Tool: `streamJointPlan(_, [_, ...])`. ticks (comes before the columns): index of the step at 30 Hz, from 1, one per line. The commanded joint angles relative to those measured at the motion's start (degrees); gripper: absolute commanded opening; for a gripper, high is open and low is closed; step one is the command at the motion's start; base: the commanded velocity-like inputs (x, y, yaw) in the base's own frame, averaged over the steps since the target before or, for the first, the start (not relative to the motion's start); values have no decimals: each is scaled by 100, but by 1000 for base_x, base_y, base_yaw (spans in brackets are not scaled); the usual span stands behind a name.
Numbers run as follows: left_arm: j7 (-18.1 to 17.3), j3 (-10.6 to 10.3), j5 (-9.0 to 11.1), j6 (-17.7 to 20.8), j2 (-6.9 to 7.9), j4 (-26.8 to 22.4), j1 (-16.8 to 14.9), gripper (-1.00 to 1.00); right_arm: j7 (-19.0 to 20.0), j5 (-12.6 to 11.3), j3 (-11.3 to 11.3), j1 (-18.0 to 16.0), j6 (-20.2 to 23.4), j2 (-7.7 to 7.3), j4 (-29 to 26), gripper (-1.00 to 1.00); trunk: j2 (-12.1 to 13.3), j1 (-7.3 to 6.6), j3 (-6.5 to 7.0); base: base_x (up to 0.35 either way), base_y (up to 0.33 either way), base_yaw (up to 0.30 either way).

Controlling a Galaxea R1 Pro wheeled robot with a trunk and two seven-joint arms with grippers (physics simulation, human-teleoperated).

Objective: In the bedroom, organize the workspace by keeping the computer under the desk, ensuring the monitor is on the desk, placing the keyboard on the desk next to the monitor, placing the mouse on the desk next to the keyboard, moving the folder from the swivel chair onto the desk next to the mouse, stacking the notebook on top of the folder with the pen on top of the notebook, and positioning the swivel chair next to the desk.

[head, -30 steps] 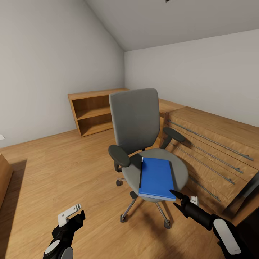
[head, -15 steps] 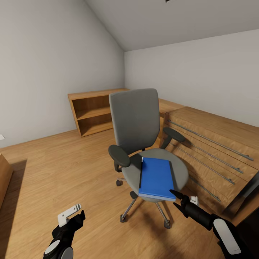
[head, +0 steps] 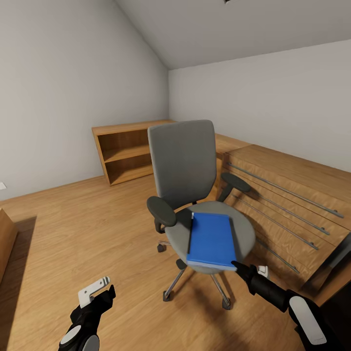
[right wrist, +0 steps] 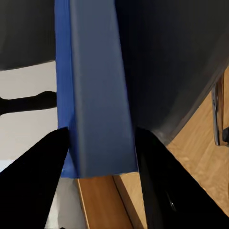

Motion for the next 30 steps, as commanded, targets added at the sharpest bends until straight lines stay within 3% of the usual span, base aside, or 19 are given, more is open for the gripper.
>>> streamJointPlan(1, [37,-5,39,14,2,-10,-1,100,7,22,-12,-3,29,1,2,-100,-2,0,-4,0,0,0])
streamJointPlan(11, [37,-5,39,14,1,-10,-1,100,7,17,-20,0,26,1,2,-100,-2,0,-4,0,0,0])
streamJointPlan(30, [40,-32,35,31,-6,-10,-1,100,7,22,-56,-1,25,-6,-3,-100,760,-418,337,-36,0,0])
